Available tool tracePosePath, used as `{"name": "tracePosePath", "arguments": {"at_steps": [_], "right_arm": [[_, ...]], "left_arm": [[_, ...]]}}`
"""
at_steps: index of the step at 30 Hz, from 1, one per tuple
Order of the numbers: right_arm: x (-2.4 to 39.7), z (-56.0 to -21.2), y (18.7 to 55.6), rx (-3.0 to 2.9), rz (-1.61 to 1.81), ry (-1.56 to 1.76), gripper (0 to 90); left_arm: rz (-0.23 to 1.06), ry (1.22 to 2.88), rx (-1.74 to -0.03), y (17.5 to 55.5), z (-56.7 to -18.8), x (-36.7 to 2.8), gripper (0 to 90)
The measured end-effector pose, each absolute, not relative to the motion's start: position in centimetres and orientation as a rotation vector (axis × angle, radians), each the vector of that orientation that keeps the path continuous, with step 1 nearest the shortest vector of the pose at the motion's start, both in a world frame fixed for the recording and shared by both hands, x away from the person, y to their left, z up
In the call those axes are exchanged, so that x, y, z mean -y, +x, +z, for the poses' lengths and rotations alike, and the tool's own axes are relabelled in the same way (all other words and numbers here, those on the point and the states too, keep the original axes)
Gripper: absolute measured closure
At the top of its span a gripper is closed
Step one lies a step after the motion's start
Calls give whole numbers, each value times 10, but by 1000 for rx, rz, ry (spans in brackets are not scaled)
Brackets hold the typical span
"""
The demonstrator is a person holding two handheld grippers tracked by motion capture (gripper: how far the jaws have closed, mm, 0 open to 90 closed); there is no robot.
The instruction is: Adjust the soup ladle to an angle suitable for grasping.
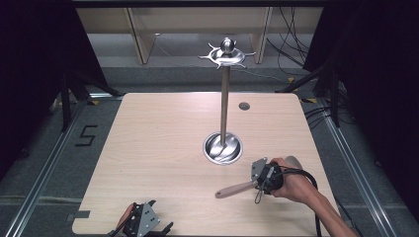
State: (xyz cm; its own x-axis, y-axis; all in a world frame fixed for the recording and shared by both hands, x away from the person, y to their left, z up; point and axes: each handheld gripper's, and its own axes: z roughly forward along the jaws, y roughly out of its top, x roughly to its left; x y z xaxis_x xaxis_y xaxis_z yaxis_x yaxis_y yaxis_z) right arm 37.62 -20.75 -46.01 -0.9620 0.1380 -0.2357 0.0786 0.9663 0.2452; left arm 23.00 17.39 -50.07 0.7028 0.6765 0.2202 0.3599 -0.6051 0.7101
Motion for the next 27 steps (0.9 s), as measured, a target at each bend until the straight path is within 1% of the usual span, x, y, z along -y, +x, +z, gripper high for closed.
{"name": "tracePosePath", "arguments": {"at_steps": [1, 2, 6, 8, 11, 12, 13, 16, 17, 26, 27], "right_arm": [[207, -460, 376, -2863, 342, 160, 605], [207, -460, 380, -2861, 322, 86, 607], [202, -462, 381, -2885, 289, 119, 629], [199, -463, 386, -2883, 272, 32, 640], [197, -464, 388, -2899, 243, 61, 654], [196, -464, 390, -2903, 250, 4, 657], [195, -465, 388, -2918, 254, 70, 660], [193, -465, 391, -2912, 211, -5, 663], [192, -466, 391, -2912, 201, 1, 665], [187, -472, 399, -2937, 146, -81, 682], [188, -473, 396, -2942, 134, -23, 688]], "left_arm": [[633, 2259, -787, 230, -501, -174, 147], [633, 2259, -786, 230, -501, -174, 147], [635, 2259, -785, 230, -501, -174, 147], [634, 2257, -786, 230, -501, -174, 147], [635, 2257, -786, 229, -500, -174, 147], [634, 2257, -786, 230, -500, -174, 147], [634, 2257, -785, 230, -500, -174, 148], [627, 2256, -783, 229, -501, -173, 147], [639, 2214, -807, 229, -503, -171, 147], [637, 2211, -809, 229, -502, -171, 147], [637, 2211, -808, 229, -502, -171, 147]]}}
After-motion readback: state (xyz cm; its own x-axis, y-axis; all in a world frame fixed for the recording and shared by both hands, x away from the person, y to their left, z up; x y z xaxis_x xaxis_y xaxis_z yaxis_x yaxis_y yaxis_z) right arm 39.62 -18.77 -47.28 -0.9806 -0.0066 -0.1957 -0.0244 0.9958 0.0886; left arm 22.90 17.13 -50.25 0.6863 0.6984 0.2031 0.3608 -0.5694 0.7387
